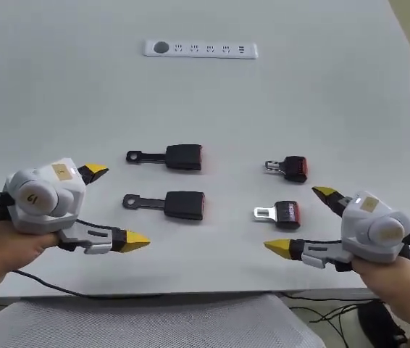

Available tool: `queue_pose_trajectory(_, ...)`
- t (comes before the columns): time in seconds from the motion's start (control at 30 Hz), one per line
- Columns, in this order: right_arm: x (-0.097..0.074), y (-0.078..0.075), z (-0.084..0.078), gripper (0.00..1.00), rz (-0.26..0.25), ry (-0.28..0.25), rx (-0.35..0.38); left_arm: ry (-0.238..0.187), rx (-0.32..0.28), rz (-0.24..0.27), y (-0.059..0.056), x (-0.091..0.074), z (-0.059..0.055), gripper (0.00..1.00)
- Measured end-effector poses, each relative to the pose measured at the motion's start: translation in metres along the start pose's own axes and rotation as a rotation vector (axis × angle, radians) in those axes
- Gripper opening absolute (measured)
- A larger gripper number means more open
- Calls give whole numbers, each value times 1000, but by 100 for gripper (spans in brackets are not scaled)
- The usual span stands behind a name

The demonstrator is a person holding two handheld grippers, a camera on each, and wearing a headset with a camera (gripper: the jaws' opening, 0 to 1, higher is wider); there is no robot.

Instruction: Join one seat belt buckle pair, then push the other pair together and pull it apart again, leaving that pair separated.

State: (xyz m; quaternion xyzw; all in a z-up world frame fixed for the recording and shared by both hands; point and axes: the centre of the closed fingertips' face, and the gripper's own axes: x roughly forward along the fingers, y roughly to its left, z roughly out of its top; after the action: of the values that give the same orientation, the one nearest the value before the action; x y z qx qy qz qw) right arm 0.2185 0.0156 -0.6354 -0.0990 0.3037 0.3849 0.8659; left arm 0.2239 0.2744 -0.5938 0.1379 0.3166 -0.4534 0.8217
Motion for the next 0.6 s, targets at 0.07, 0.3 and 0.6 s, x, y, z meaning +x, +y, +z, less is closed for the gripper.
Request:
queue_pose_trajectory(0.07, 2, -1, -1, 95, 13, 4, -3, 3, 1, -5, 1, 2, 1, 97)
queue_pose_trajectory(0.3, 6, -4, -8, 94, 55, 33, -16, 19, 25, -28, 2, 11, 2, 96)
queue_pose_trajectory(0.6, 13, -3, -15, 88, 106, 79, -50, 53, 48, -64, 4, 23, -1, 94)
